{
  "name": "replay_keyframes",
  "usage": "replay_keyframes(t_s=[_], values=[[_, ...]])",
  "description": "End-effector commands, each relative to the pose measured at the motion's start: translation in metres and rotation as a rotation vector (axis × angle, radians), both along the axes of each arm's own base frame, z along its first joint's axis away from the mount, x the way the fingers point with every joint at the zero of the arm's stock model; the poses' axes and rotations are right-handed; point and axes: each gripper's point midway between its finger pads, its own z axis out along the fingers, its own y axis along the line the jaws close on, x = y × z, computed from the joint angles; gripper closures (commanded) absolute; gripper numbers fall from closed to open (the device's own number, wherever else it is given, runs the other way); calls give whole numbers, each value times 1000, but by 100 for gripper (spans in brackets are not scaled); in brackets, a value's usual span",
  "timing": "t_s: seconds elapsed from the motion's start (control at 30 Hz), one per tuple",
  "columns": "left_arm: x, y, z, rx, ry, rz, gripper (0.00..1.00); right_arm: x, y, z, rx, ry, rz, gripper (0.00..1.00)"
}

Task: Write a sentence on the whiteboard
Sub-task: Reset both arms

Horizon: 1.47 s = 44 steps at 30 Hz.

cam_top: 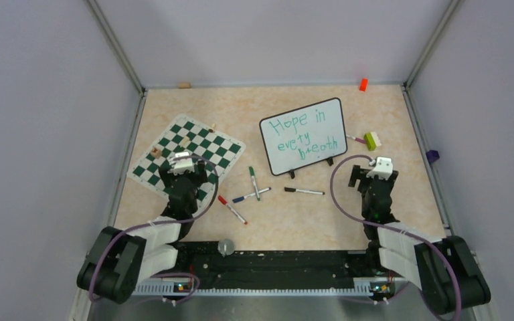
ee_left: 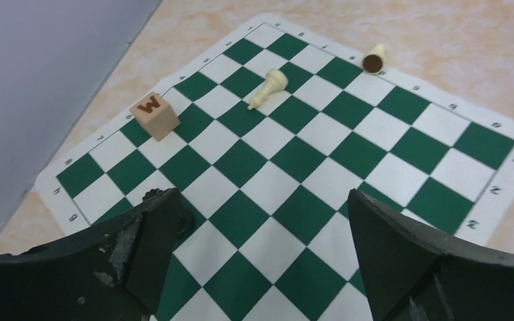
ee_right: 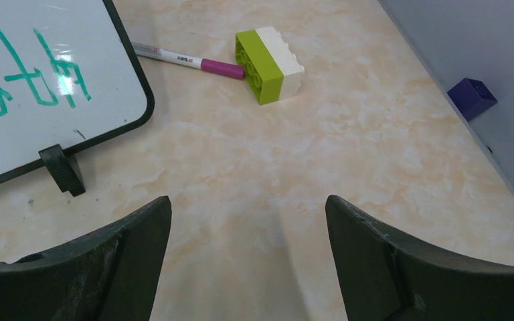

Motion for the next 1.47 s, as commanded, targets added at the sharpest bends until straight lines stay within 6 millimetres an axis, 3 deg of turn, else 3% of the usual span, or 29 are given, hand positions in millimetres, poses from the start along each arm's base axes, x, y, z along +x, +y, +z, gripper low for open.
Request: replay_keyframes(t_s=[0.0,0.17,0.3,0.37,0.47,0.6,0.67,0.7,1.43], values=[[6,21,33,37,-182,84,1,27,6,56,-3,-219,45,17],[21,21,33,48,-175,62,1,44,5,54,14,-219,59,18],[25,34,30,21,-192,98,1,54,-3,44,57,-263,55,21],[29,40,23,8,-192,98,1,61,5,26,48,-164,101,22],[36,43,19,9,-198,86,1,72,8,30,22,-154,121,22],[54,40,7,-6,-122,20,1,73,7,28,29,-139,111,21],[64,43,-1,-23,-50,4,1,73,5,28,29,-143,102,2],[66,44,-3,-51,-44,12,2,73,4,28,32,-146,94,1],[70,44,-5,-69,-28,-14,1,72,2,28,31,-146,86,1]])
